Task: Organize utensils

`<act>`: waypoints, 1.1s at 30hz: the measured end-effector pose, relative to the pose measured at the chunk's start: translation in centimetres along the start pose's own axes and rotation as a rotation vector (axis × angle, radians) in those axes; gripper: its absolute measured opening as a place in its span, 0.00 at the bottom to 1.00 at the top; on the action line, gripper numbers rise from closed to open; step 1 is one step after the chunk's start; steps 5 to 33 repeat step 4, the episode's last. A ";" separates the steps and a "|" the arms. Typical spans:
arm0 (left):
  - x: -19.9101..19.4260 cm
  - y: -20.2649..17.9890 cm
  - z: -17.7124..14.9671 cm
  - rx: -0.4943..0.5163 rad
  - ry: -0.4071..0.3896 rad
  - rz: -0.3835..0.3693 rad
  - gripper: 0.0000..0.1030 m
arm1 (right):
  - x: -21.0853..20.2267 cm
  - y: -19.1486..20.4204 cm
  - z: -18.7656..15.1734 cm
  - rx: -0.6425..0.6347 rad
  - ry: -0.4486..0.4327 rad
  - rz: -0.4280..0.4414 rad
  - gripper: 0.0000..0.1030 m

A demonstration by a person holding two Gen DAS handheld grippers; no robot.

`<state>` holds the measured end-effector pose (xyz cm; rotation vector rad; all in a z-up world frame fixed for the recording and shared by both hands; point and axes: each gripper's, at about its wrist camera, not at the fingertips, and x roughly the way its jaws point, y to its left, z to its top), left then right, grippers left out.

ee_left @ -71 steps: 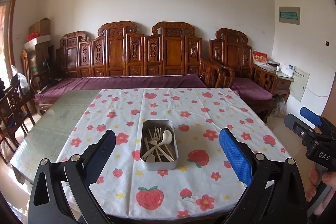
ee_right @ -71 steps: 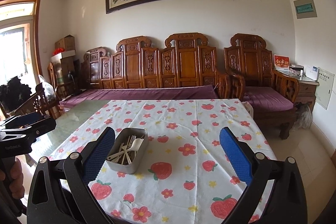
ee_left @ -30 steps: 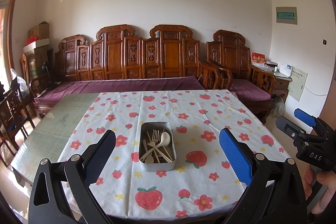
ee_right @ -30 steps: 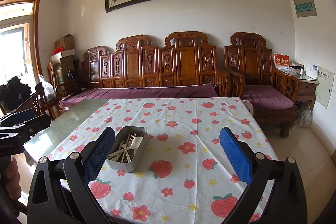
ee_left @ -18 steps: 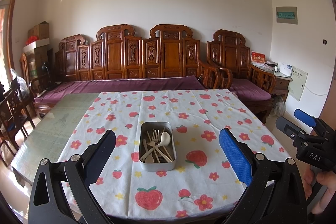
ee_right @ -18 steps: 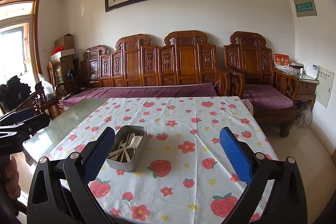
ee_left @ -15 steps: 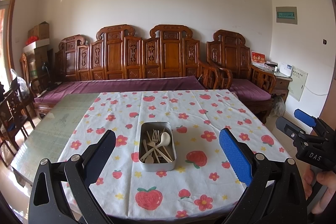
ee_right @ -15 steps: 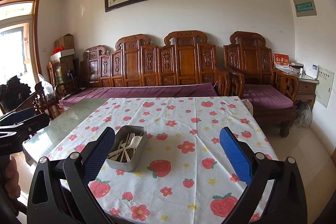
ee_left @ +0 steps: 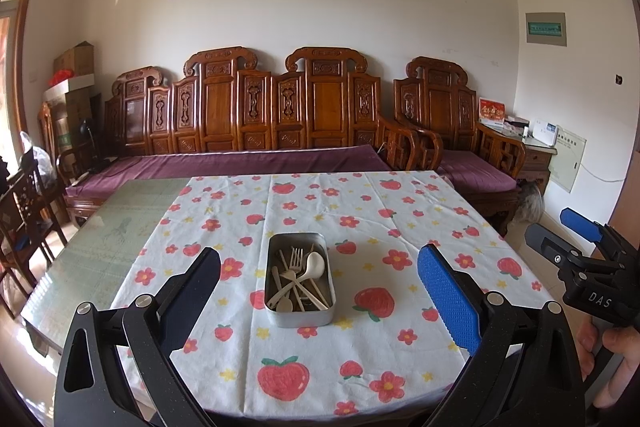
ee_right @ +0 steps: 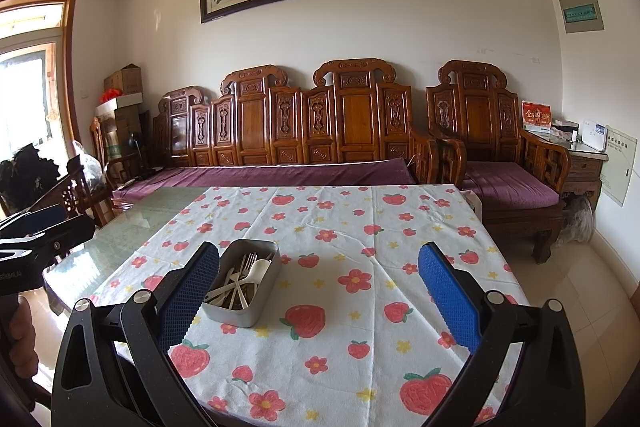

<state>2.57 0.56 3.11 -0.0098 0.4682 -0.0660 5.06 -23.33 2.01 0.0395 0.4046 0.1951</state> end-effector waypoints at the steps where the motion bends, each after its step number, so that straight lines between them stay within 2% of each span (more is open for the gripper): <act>1: 0.0 0.0 0.0 0.000 0.000 0.000 0.92 | 0.0 0.0 0.1 0.000 0.001 0.000 0.97; 33: 0.0 0.0 0.0 0.002 -0.001 -0.001 0.92 | 0.0 0.0 0.1 0.000 0.001 -0.001 0.97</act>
